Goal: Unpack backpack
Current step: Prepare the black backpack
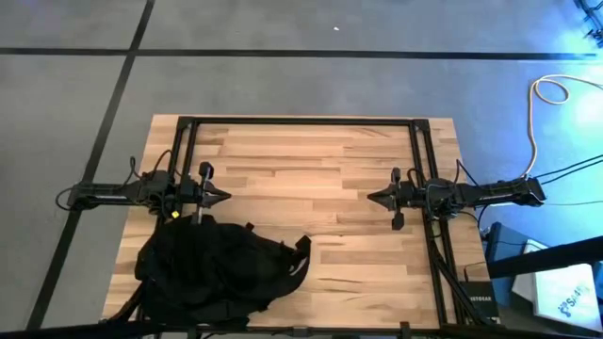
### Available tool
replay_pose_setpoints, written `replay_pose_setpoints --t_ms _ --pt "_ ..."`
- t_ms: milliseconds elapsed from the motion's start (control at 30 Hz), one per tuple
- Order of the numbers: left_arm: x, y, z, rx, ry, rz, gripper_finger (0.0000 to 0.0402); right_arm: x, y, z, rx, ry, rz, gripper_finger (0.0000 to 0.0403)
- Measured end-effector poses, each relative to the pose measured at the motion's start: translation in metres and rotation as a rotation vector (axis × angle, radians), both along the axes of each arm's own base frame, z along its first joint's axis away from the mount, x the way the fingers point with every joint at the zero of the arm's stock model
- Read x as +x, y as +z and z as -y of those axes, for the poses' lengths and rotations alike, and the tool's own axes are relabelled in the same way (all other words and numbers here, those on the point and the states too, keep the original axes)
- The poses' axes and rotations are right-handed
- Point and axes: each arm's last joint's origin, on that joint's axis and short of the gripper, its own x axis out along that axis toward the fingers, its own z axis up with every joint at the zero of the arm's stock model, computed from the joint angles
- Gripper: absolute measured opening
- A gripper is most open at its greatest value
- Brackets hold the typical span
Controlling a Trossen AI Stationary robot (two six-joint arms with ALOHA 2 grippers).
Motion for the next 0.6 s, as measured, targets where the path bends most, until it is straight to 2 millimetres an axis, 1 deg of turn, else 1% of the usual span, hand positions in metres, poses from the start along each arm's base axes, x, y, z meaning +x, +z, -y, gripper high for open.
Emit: replay_pose_setpoints --t_ms 233,333,500,600 --pt "0.0000 0.0000 0.0000 0.000 0.000 0.000 0.0000 -0.0002 -0.0013 0.0006 0.021 -0.024 -0.012 0.0000" --pt "0.0000 -0.0001 0.0000 0.000 0.000 0.000 0.0000 -0.0002 -0.0013 0.0005 0.109 -0.029 -0.008 0.0000" --pt "0.0000 0.0000 0.0000 0.000 0.000 0.000 0.0000 -0.0002 -0.0014 0.0005 0.083 -0.026 -0.010 0.0000" --pt "0.0000 -0.0001 0.0000 0.000 0.000 -0.001 0.0000 -0.0002 -0.0014 0.0005 0.114 -0.030 -0.009 0.0000"
